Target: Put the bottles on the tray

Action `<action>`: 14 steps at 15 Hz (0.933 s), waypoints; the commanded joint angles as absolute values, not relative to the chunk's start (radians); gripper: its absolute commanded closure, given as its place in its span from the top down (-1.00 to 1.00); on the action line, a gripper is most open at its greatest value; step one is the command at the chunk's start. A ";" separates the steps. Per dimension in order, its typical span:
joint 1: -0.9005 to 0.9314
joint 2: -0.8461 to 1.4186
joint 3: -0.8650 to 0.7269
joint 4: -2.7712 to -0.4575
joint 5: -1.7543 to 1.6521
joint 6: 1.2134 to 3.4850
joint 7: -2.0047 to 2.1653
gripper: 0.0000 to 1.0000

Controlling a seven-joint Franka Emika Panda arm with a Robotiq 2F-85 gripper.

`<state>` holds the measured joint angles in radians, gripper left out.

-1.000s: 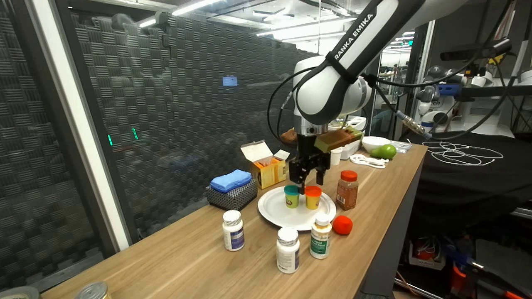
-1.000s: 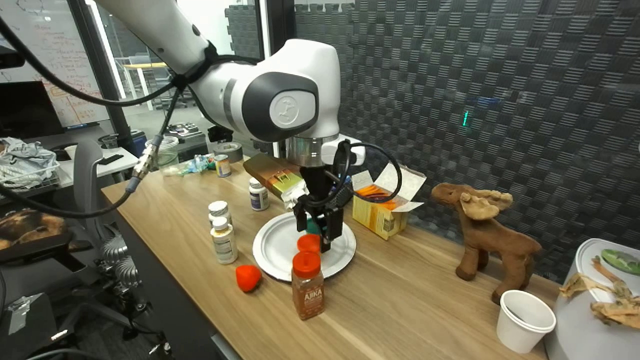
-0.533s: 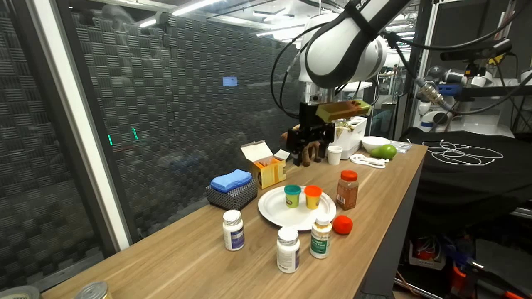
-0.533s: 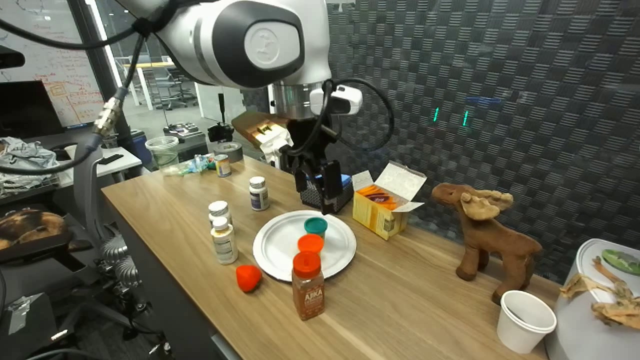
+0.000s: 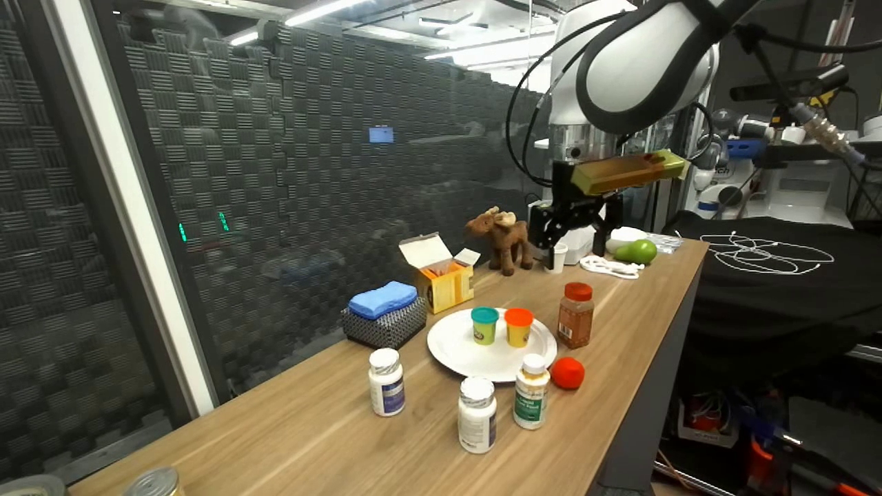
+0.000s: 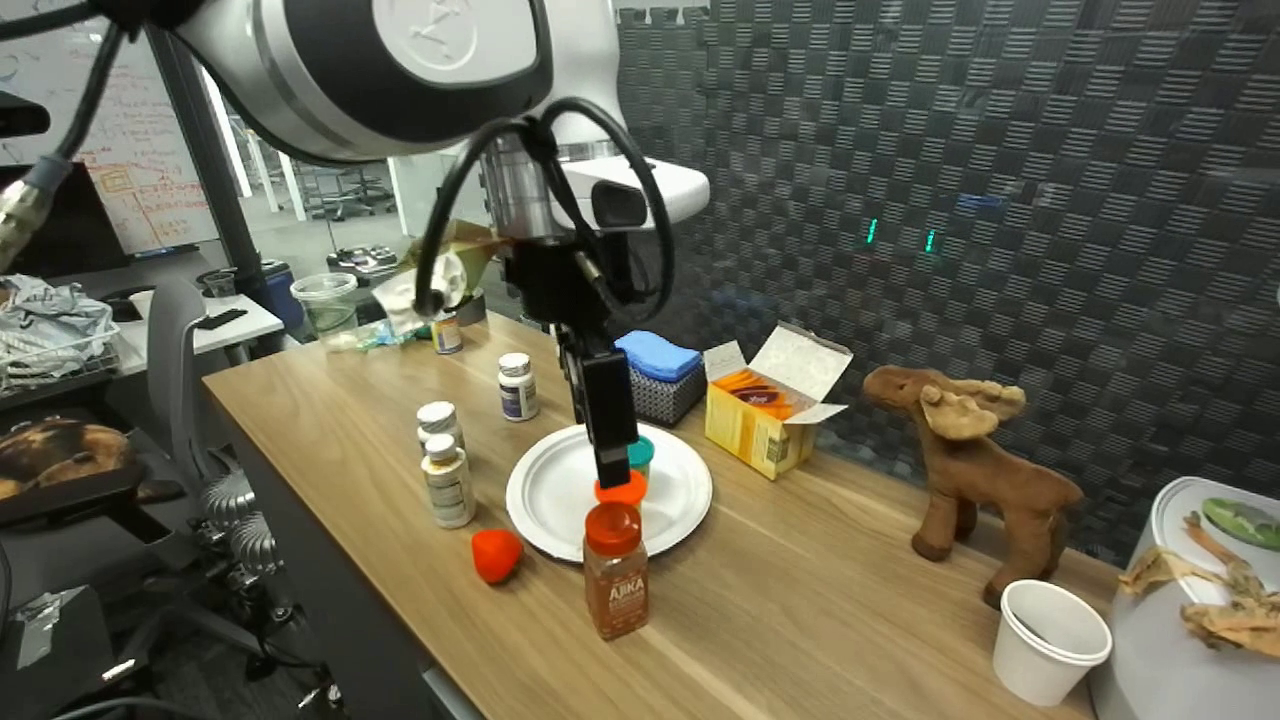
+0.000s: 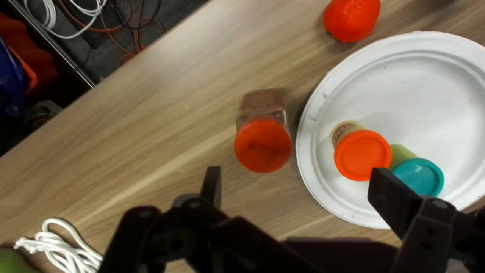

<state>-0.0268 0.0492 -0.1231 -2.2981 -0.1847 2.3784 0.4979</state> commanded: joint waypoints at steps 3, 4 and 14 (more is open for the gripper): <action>-0.043 0.052 -0.115 -2.329 -0.202 2.370 0.523 1.00; -0.045 0.061 -0.117 -2.324 -0.197 2.368 0.515 1.00; -0.083 0.146 -0.124 -2.276 -0.091 2.375 0.413 1.00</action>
<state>-0.0742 0.1232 -0.1250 -2.3088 -0.1435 2.3658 0.4756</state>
